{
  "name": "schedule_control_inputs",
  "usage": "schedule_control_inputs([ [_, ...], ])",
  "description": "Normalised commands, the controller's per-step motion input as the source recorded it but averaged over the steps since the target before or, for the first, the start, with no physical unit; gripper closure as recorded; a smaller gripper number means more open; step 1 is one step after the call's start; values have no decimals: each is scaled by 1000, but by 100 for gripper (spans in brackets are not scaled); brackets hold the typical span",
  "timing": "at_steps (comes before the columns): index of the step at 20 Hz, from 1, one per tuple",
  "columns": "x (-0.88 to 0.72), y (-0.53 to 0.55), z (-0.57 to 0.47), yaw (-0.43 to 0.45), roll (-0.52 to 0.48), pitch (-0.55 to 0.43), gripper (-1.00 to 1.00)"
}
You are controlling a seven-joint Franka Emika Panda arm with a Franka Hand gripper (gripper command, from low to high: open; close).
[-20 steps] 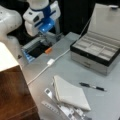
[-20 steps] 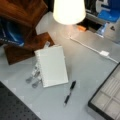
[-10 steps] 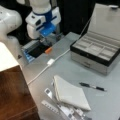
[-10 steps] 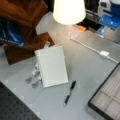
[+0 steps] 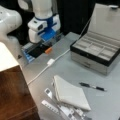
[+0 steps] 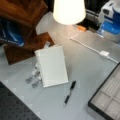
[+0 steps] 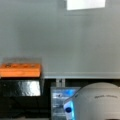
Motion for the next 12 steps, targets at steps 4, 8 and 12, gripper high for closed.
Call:
schedule_control_inputs([
  [4, -186, -95, -103, 25, -57, -204, 100],
  [8, -187, -69, -159, 36, -20, -217, 100],
  [12, -203, -32, -198, 56, 57, -228, 100],
])
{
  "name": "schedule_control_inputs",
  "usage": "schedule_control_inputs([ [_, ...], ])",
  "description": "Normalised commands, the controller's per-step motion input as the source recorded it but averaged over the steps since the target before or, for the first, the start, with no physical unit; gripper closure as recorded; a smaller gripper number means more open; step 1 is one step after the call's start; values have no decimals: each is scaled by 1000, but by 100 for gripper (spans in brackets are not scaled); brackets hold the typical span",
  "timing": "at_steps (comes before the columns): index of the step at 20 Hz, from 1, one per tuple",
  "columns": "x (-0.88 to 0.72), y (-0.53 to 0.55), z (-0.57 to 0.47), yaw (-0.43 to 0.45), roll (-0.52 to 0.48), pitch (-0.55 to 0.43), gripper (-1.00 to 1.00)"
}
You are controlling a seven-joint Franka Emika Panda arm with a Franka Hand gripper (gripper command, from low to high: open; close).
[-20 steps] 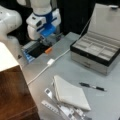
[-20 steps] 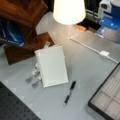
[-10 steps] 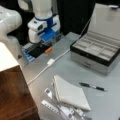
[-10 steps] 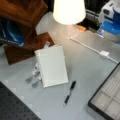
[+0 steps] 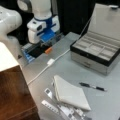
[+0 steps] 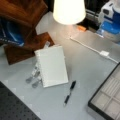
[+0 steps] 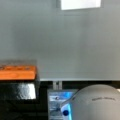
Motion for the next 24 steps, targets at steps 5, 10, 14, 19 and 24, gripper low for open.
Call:
schedule_control_inputs([
  [5, -242, -24, -215, 96, 109, -206, 100],
  [10, -285, -56, -256, 131, 130, -225, 100],
  [14, -301, -69, -316, 118, 179, -265, 100],
  [19, -372, -120, -410, 84, 218, -286, 100],
  [24, -446, -175, -469, 13, 235, -337, 100],
])
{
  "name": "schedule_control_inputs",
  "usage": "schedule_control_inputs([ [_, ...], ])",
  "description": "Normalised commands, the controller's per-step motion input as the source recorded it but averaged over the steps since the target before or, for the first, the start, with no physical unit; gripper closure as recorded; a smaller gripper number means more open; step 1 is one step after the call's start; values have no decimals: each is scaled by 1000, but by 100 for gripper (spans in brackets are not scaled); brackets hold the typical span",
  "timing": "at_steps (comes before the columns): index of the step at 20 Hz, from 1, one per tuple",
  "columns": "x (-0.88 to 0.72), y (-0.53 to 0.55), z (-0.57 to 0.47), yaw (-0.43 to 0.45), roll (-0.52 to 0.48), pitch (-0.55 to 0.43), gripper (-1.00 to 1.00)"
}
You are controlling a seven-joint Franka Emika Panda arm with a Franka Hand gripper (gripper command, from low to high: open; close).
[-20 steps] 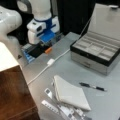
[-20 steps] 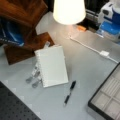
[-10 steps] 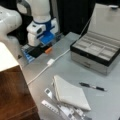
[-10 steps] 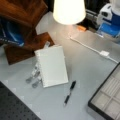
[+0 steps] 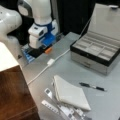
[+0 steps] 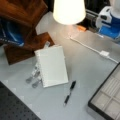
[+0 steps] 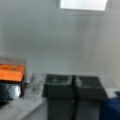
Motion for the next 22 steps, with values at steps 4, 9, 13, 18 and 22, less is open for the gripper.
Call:
schedule_control_inputs([
  [4, -538, -221, -455, -13, 224, -373, 100],
  [9, -581, -216, -460, -40, 231, -435, 100],
  [13, -585, -216, -494, -69, 245, -479, 100],
  [18, -620, -219, -508, -94, 264, -494, 100],
  [22, -681, -236, -513, -92, 283, -519, 100],
])
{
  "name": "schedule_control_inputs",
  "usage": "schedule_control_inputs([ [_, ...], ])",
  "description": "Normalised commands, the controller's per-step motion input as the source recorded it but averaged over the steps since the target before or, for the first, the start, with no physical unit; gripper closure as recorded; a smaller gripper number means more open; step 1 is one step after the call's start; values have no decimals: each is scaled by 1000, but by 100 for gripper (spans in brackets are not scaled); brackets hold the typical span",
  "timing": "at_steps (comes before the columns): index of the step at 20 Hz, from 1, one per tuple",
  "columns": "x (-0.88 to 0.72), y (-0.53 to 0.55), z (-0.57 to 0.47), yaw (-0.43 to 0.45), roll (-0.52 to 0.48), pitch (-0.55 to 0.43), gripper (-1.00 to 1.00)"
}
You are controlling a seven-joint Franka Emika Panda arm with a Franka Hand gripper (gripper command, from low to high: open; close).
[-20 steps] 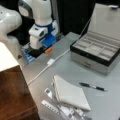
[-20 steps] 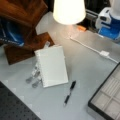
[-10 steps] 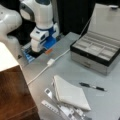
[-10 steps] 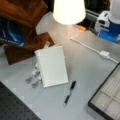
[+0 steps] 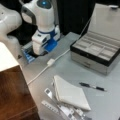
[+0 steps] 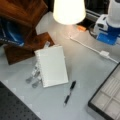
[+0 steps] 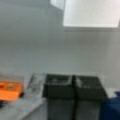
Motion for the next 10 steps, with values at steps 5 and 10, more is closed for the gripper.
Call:
schedule_control_inputs([
  [5, -742, -224, -554, -107, 288, -542, 100],
  [10, -821, -172, -522, -138, 260, -564, 100],
])
